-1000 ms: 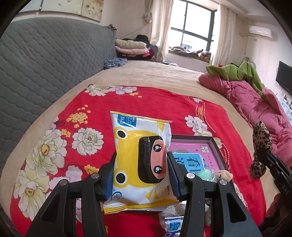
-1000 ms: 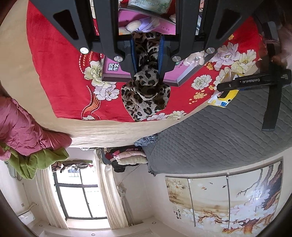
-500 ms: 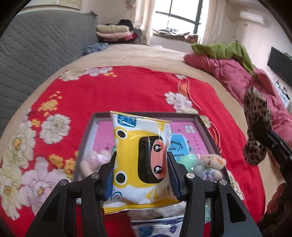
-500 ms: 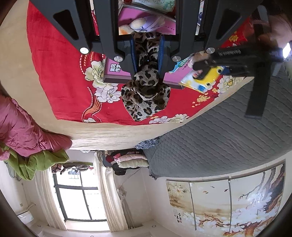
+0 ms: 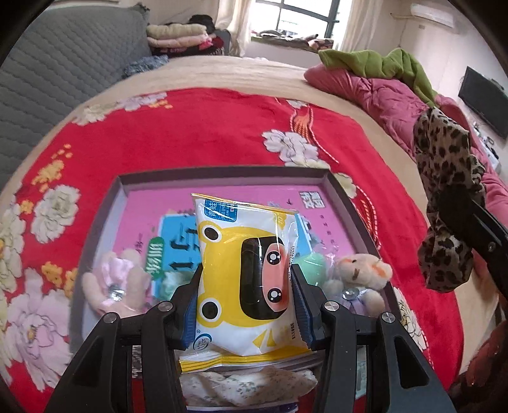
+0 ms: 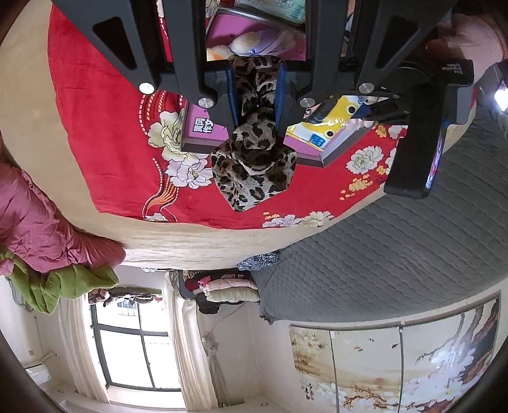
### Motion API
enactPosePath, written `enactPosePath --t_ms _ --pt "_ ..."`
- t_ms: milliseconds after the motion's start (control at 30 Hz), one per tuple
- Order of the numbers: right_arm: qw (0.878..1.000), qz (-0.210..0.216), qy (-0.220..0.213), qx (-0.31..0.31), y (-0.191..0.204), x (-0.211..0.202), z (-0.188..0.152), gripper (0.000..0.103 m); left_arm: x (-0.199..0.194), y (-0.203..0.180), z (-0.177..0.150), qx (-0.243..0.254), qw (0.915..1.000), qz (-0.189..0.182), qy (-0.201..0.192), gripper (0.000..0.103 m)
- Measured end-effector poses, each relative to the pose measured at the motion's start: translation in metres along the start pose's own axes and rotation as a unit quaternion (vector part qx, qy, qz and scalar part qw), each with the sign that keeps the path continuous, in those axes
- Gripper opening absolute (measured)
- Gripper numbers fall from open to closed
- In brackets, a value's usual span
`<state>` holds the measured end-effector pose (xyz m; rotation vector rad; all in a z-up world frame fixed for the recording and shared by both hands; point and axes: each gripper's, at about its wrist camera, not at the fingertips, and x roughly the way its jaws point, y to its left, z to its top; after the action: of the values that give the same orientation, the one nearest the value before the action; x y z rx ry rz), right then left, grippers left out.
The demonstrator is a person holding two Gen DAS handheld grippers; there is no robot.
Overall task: Organize soft objects
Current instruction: 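Carry the yellow pack over the box with the left tool while the right tool carries the scrunchie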
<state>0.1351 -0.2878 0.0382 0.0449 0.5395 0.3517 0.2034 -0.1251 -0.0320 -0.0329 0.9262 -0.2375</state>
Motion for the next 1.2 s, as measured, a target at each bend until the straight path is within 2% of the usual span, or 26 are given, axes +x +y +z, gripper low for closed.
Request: enactPosePath --t_ms 400,633,900,1200 --pt "0.998 -0.009 0.064 -0.013 0.003 0.031 -0.017 0.019 0.019 0.001 -0.01 -0.002 0.9997 -0.018 0.016 0.051" --pt "0.995 -0.008 0.1 -0.026 0.007 0.048 -0.028 0.019 0.027 0.003 -0.015 -0.001 0.9996 -0.015 0.023 0.051" --pt "0.992 -0.016 0.115 -0.046 0.01 0.059 -0.034 0.019 0.029 0.001 -0.015 0.005 0.9996 -0.016 0.022 0.051" --pt "0.991 -0.003 0.127 -0.049 0.012 0.067 -0.037 0.021 0.028 0.002 -0.015 0.004 0.9995 -0.023 0.023 0.051"
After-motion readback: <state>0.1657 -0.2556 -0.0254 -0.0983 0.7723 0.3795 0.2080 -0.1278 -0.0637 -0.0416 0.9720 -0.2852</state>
